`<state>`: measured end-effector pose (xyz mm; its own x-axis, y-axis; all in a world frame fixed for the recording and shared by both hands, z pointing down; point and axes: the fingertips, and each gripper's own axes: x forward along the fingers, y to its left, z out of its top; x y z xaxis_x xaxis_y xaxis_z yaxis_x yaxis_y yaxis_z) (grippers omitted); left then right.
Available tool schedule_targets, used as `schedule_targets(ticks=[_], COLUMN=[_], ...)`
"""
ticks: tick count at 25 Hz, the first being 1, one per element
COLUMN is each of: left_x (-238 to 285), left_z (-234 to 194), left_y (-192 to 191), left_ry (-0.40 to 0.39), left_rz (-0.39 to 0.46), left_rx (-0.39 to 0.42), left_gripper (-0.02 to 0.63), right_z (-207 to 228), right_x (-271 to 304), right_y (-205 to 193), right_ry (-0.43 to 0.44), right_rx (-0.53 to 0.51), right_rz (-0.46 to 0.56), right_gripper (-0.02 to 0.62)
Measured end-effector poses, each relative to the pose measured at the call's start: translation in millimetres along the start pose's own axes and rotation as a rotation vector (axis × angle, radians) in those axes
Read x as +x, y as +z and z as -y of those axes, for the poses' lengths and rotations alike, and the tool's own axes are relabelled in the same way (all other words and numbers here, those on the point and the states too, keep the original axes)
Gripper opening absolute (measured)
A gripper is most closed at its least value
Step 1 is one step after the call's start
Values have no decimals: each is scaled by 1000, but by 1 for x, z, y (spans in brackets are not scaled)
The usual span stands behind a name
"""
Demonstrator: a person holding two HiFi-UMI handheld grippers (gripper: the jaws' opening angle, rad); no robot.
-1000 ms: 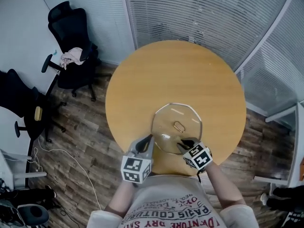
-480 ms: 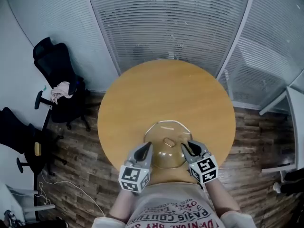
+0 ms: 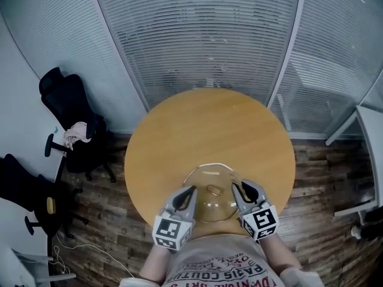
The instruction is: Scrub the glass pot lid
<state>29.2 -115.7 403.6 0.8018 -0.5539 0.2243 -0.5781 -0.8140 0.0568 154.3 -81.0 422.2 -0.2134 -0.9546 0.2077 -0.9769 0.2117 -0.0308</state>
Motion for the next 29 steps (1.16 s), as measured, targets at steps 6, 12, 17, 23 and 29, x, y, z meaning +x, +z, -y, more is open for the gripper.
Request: schedule_targets(ticks=[6, 12, 17, 23, 29], left_x=[-4, -5, -8, -7, -11], left_z=[-1, -1, -2, -2, -2], left_y=[4, 3, 5, 6, 1], left_ry=[3, 13, 18, 16, 12], left_rz=[9, 13, 18, 23, 26], left_rx=[3, -6, -2, -3, 10], left_gripper=[8, 9, 8, 8, 8], right_z=[-11, -14, -17, -14, -16], right_x=[3, 1, -4, -2, -4], right_y=[-2, -2, 8, 10, 8], right_ry=[33, 29, 4, -5, -14], right_rx=[-7, -8, -43, -30, -26], right_rz=[-7, -3, 29, 27, 20], right_gripper=[60, 60, 60, 60, 60])
